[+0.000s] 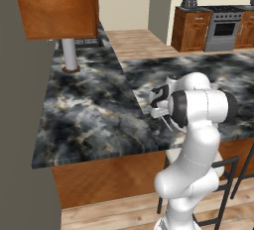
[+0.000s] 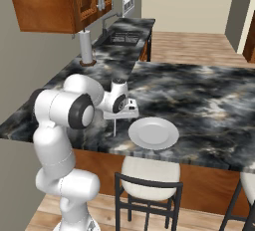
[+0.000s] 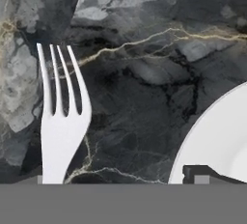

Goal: Take the fork and place it on the left side of the plate. Then take the spoon and place it on the right side of the plate. Make sure they're directly next to the plate.

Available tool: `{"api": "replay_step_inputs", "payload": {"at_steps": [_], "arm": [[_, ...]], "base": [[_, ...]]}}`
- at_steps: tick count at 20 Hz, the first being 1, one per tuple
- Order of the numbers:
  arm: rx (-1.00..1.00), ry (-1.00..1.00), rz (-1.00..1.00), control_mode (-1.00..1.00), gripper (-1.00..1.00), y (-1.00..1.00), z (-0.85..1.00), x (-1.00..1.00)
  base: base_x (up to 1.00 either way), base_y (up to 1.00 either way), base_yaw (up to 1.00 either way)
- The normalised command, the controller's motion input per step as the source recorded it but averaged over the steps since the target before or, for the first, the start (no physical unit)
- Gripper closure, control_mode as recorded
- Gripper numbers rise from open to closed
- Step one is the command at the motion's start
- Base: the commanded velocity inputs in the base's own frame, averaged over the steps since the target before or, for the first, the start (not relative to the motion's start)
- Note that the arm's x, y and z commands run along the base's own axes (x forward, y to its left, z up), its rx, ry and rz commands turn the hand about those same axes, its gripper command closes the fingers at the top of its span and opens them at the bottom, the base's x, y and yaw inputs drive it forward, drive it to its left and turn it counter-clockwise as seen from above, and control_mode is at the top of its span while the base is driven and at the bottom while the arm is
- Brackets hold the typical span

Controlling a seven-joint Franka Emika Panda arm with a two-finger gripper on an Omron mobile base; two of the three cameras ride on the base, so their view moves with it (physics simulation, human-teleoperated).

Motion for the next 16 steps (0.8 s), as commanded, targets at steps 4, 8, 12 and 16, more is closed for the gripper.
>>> {"api": "replay_step_inputs", "payload": {"at_steps": [4, 8, 12, 16], "arm": [[0.00, -0.06, 0.08, -1.00, -1.00, 0.00, 0.28, 0.00], [0.00, -0.06, 0.08, -1.00, -1.00, -0.01, 0.25, -0.02], [0.00, -0.01, 0.07, -1.00, -1.00, 0.00, 0.07, -0.13], [0.02, 0.00, 0.02, -1.00, -1.00, -0.05, -0.16, -0.03]], "base": [[0.00, 0.00, 0.00], [0.00, 0.00, 0.00], [0.00, 0.00, 0.00], [0.00, 0.00, 0.00]]}}
